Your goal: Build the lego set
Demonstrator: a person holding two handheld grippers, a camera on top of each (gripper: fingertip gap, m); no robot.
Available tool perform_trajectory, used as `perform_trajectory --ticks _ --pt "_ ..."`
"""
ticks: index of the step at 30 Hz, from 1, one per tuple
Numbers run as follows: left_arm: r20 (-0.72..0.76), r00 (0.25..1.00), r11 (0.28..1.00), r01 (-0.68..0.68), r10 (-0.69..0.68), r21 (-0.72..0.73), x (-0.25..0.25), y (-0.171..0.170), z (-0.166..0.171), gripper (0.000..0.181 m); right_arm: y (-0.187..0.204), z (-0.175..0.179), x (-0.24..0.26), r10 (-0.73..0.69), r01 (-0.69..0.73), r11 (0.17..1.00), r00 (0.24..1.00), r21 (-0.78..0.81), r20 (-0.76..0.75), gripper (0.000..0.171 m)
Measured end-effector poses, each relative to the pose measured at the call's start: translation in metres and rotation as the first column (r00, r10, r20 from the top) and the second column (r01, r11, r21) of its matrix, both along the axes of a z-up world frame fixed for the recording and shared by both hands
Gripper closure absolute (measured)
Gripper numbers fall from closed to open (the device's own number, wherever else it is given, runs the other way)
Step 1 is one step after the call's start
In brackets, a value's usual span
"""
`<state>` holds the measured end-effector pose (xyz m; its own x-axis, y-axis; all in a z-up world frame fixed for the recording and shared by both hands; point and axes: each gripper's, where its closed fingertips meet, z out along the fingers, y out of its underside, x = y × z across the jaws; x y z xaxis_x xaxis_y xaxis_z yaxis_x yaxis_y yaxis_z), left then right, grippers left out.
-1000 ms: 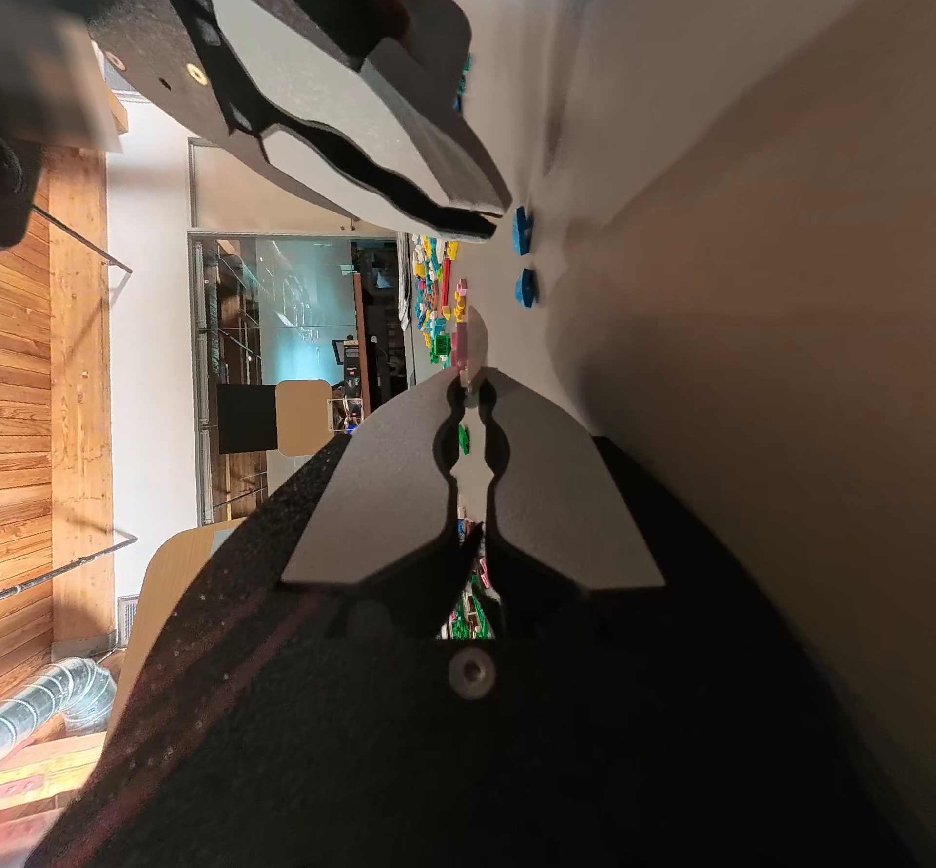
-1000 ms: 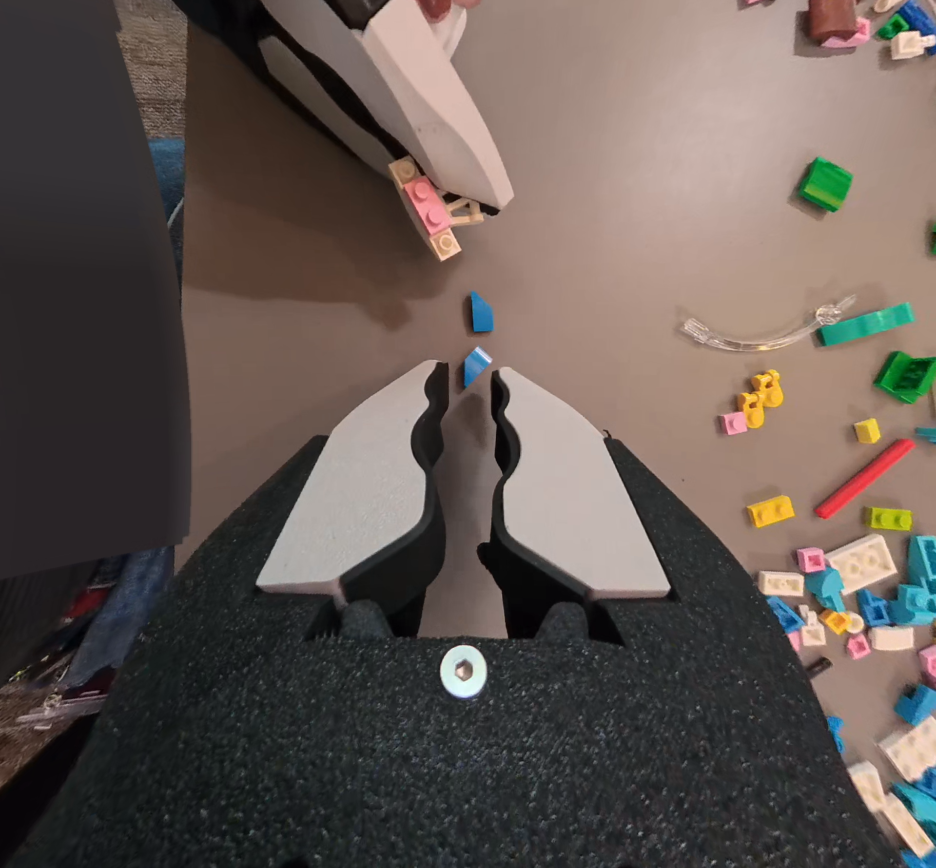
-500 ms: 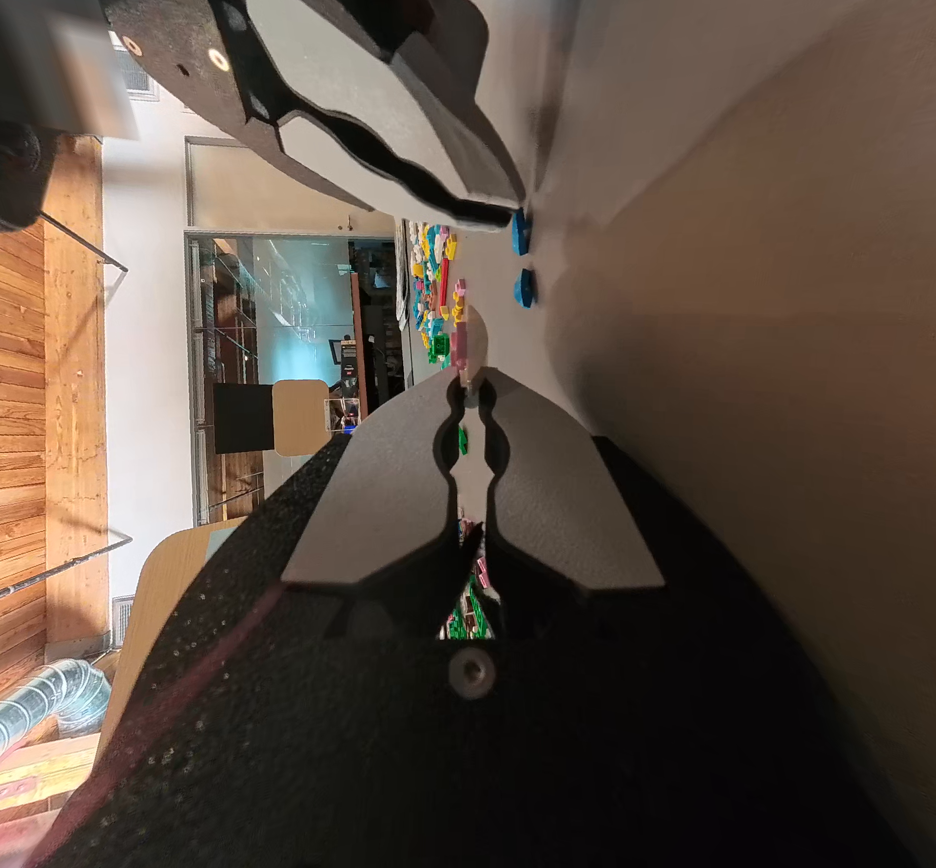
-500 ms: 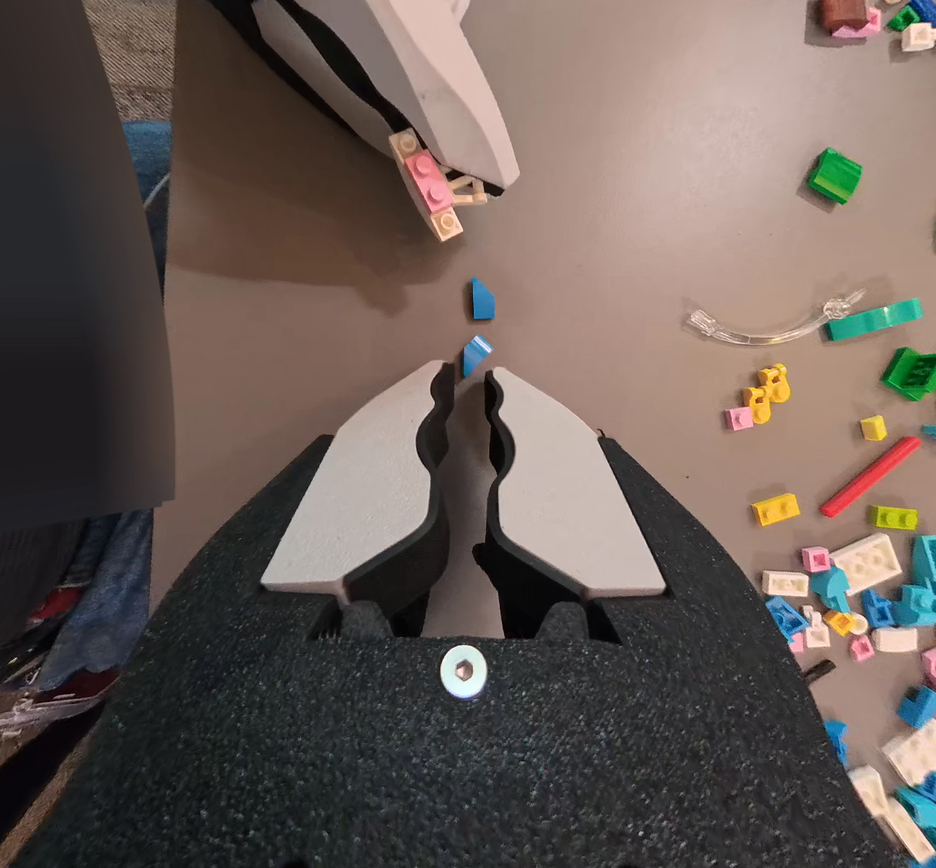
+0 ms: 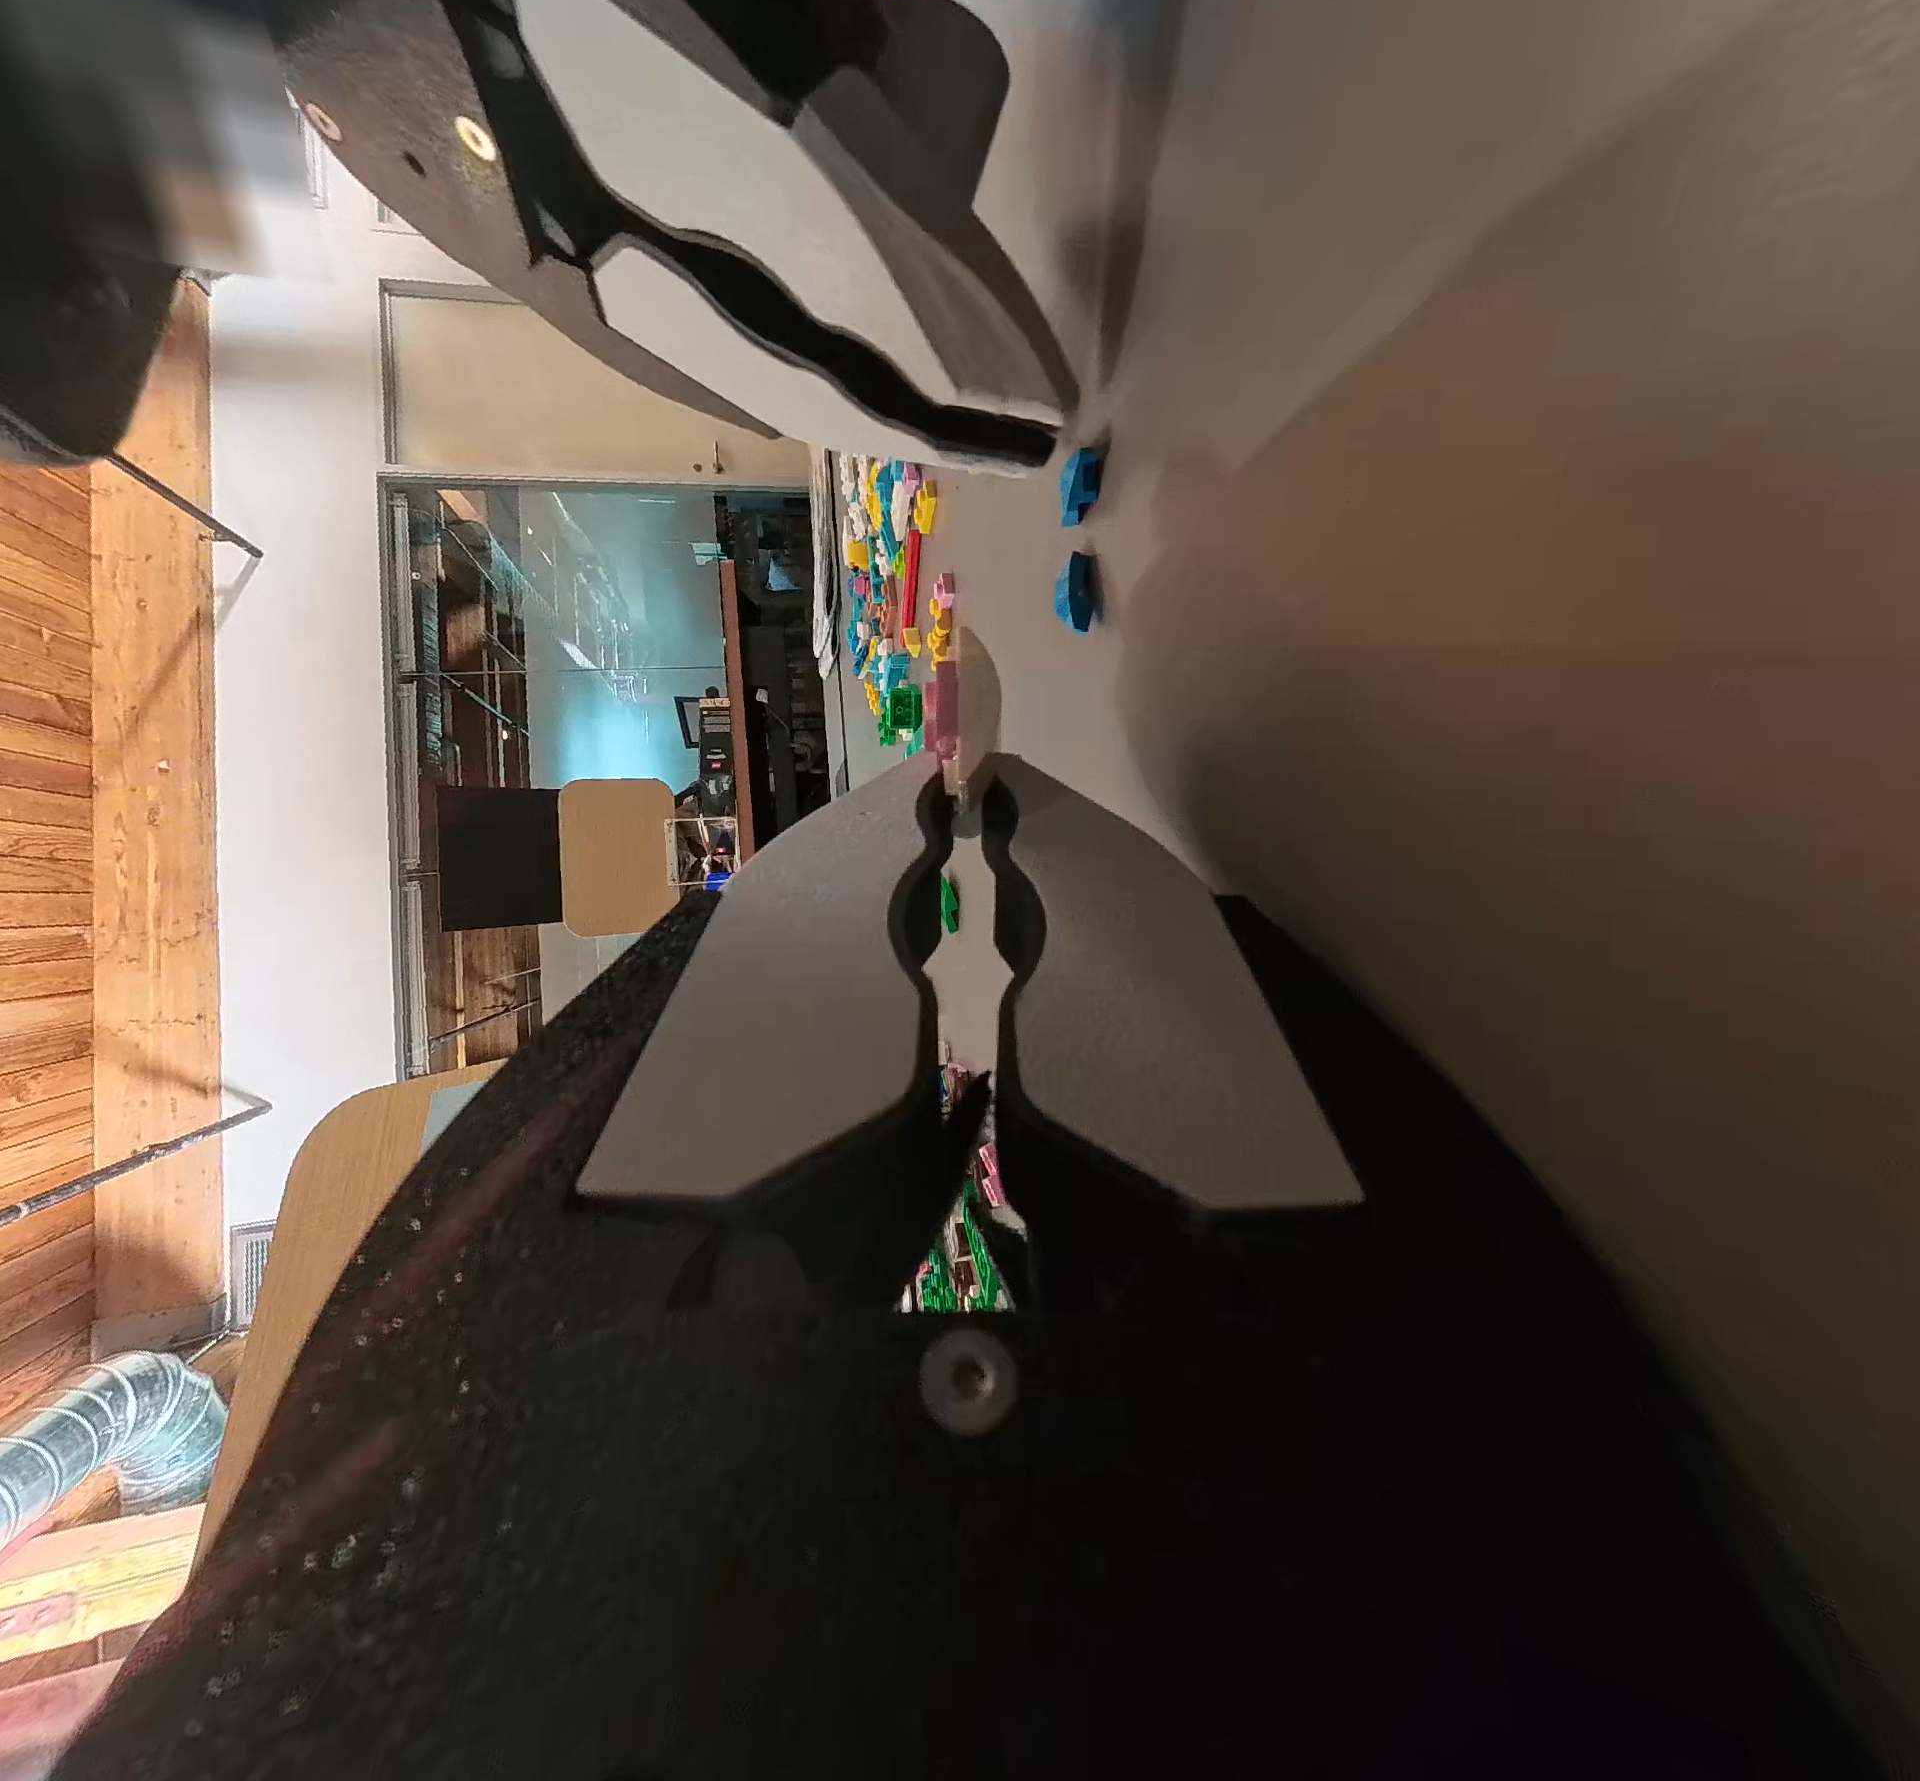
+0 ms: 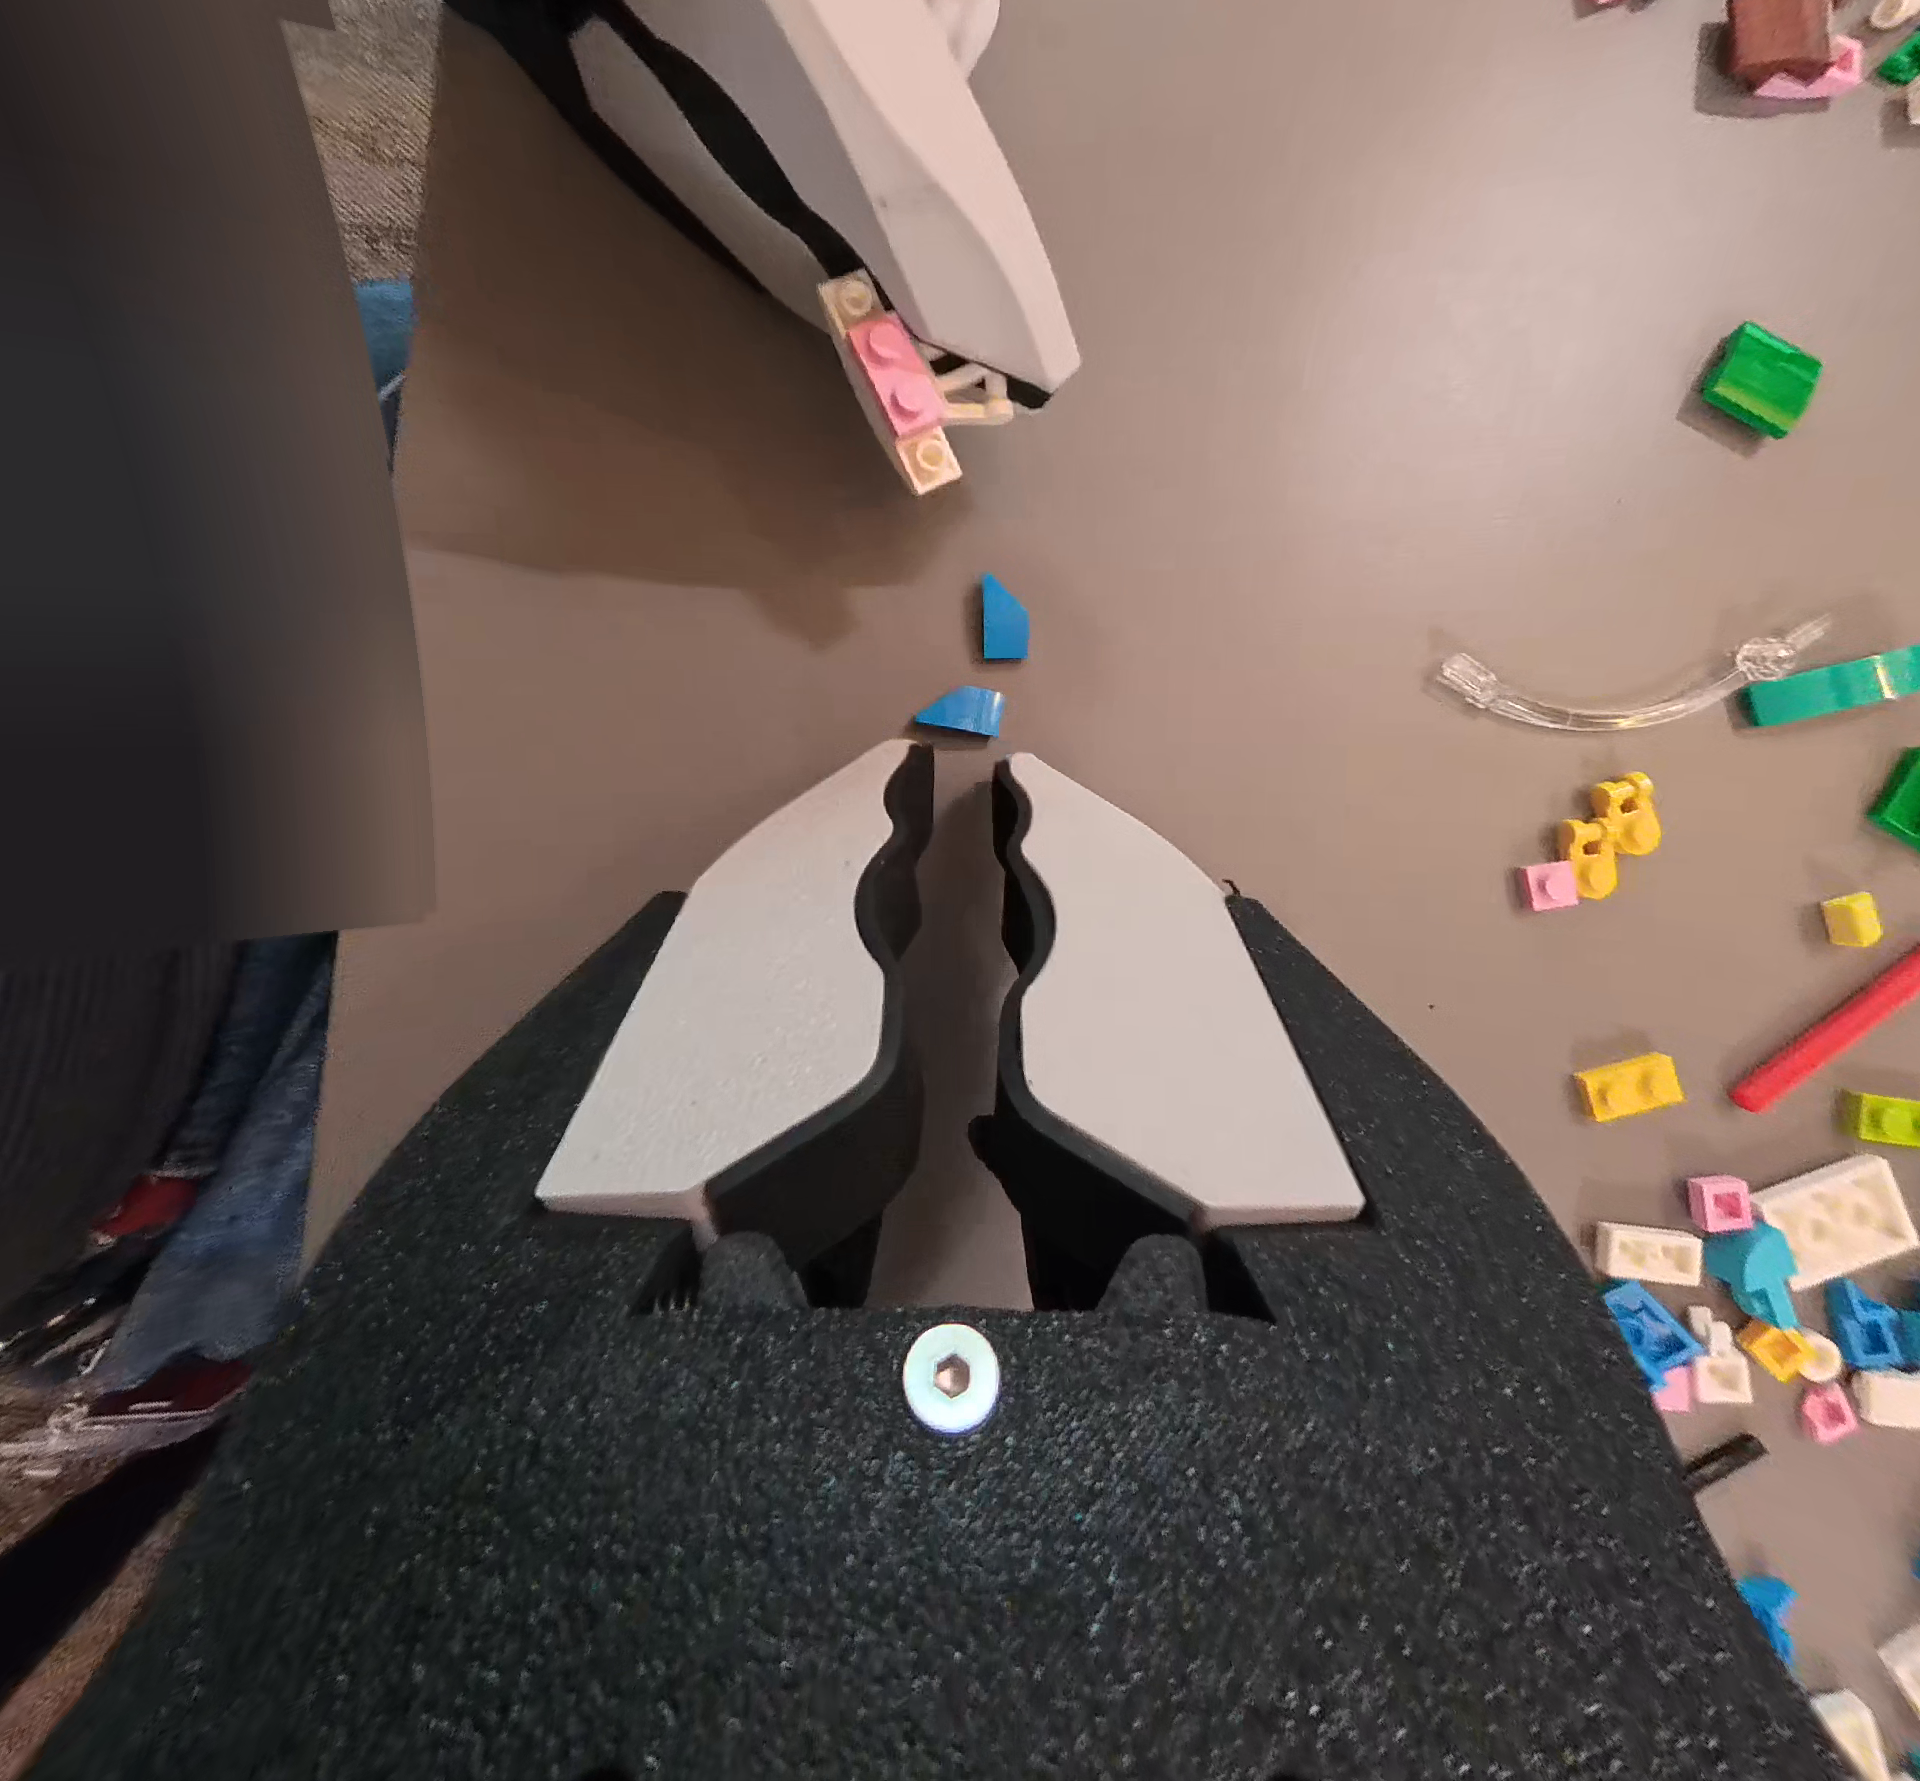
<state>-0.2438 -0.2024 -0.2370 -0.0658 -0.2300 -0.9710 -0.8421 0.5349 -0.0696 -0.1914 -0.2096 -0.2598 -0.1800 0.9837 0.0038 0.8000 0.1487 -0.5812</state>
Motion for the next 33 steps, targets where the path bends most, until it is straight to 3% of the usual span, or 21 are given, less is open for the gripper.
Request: perform_trajectory --ticks 8,19,33 --pt "0.001 1.000 1.000 0.000 0.000 -0.001 0.000 0.000 0.000 0.177 -0.002 -0.001 -0.006 0.041 -0.040 0.998 0.999 0.048 -0.015 0.158" --pt "0.001 1.000 1.000 -0.001 0.001 -0.002 0.000 0.000 0.000 0.177 0.011 -0.001 -0.001 -0.015 0.014 0.990 1.000 0.143 0.010 0.160" --pt "0.004 1.000 1.000 -0.002 0.002 -0.009 -0.001 0.000 -0.001 0.177 0.002 0.002 -0.008 0.043 -0.041 0.997 0.998 0.071 -0.035 0.153"
